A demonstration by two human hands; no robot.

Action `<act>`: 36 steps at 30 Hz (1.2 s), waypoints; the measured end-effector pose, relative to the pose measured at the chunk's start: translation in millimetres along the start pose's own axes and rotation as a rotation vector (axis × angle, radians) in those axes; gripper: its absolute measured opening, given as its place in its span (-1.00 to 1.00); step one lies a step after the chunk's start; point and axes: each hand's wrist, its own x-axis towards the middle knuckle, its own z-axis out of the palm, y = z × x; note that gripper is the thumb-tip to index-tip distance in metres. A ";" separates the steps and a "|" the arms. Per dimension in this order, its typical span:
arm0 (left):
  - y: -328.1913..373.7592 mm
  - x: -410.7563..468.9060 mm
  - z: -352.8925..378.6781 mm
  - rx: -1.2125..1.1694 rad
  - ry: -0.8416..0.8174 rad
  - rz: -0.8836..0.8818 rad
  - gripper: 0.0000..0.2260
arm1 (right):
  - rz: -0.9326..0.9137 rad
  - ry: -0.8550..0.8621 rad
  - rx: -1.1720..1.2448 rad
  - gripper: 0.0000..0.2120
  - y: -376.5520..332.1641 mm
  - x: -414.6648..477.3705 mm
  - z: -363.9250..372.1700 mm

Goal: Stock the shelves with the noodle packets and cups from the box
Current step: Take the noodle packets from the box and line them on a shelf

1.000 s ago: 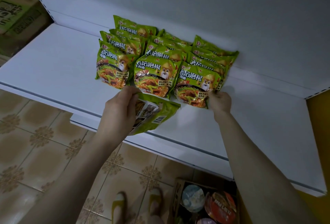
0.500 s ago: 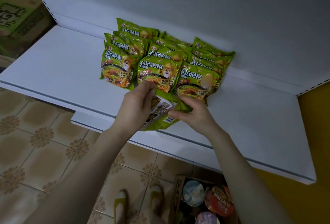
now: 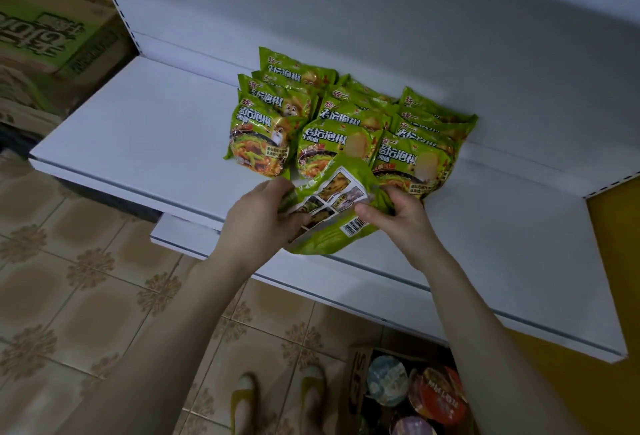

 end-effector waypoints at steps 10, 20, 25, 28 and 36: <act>-26.6 2.3 -15.3 -0.208 0.057 -0.301 -0.69 | -0.107 -0.088 -0.389 -0.34 -32.4 -32.9 80.4; -48.8 5.0 -37.4 -0.818 0.020 -0.382 -0.73 | -0.210 0.185 -0.223 -0.71 -19.5 -19.7 118.8; -68.2 -3.7 -44.6 -0.586 0.184 -0.343 -0.59 | 0.003 0.177 0.157 -0.81 -25.8 -19.7 99.7; -75.1 -6.3 -44.2 -0.647 0.070 -0.379 -0.42 | 0.099 0.161 0.356 -0.73 -27.4 -18.3 97.6; -83.3 -8.3 -43.2 -0.684 -0.085 -0.337 -0.53 | 0.178 0.122 0.389 -0.70 -26.5 -14.7 98.2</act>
